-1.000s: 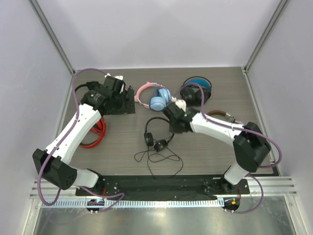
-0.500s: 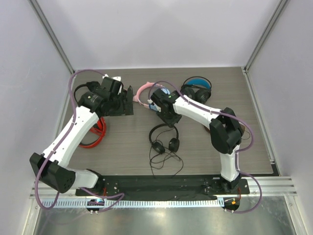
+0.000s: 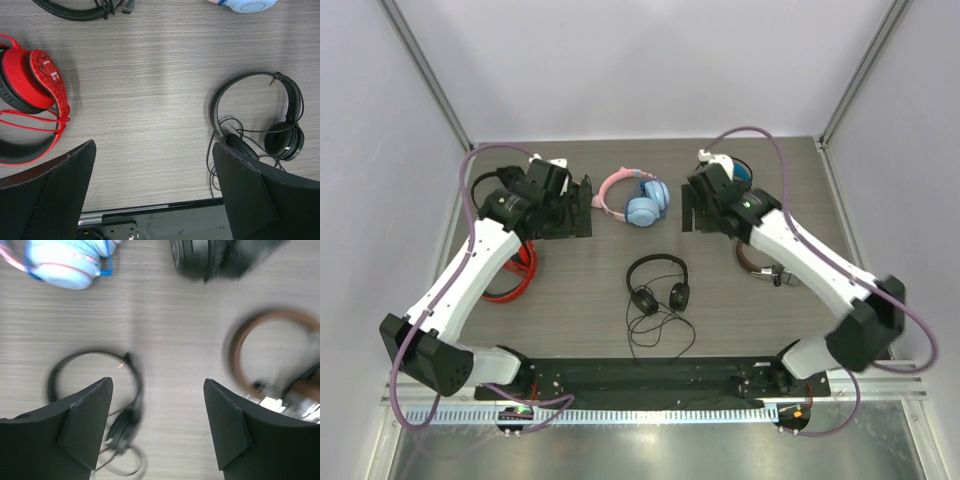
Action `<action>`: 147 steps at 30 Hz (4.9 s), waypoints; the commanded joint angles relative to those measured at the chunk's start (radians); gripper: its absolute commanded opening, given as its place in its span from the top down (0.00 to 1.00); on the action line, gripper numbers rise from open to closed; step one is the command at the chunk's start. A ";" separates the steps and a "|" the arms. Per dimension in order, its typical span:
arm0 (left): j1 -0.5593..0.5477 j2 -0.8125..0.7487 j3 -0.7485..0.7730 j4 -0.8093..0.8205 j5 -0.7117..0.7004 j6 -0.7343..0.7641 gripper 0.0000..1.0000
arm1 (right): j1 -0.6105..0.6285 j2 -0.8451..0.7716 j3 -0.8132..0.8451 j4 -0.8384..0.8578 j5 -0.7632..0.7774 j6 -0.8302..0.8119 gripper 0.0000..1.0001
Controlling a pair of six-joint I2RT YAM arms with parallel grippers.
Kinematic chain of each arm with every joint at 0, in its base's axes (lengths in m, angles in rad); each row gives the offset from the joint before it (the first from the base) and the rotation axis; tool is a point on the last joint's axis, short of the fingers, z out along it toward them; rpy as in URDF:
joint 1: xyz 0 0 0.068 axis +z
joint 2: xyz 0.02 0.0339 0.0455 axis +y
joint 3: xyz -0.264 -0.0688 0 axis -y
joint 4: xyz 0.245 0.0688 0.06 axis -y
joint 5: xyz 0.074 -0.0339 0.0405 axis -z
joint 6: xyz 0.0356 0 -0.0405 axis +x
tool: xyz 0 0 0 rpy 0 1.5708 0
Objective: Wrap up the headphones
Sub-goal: Grab headphones with the right arm
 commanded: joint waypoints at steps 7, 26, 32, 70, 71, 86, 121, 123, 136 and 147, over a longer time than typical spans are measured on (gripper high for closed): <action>-0.001 0.045 -0.005 0.044 0.035 -0.007 0.00 | 0.261 -0.229 -0.355 0.092 0.131 0.560 0.18; -0.001 0.042 -0.025 0.037 0.029 -0.010 0.00 | 0.334 0.061 -0.400 0.170 0.125 0.672 0.40; -0.003 0.044 -0.030 0.044 0.034 -0.011 0.00 | 0.338 0.037 -0.461 0.172 0.111 0.738 0.35; 0.048 -0.015 0.162 0.019 0.239 -0.027 0.00 | 0.361 -0.554 -0.492 0.401 0.119 0.010 0.99; 0.049 -0.022 0.153 0.059 0.268 -0.039 0.00 | 0.361 -0.557 -0.489 0.405 0.123 0.010 0.99; -0.143 -0.084 -0.073 0.238 0.278 -0.047 0.12 | 0.361 -0.453 -0.405 0.472 0.073 0.051 0.99; -0.147 -0.203 -0.343 0.491 0.066 0.031 0.25 | 0.183 -0.394 -0.392 0.725 -0.599 0.391 0.99; -0.147 -0.203 -0.346 0.499 0.073 0.036 0.24 | 0.177 -0.390 -0.406 0.765 -0.627 0.413 0.99; -0.147 -0.223 -0.345 0.490 0.032 0.062 0.23 | 0.162 -0.353 -0.307 0.484 -0.503 0.275 0.99; -0.146 -0.231 -0.263 0.361 -0.054 0.110 0.14 | 0.163 -0.201 -0.401 0.516 -0.755 0.284 0.99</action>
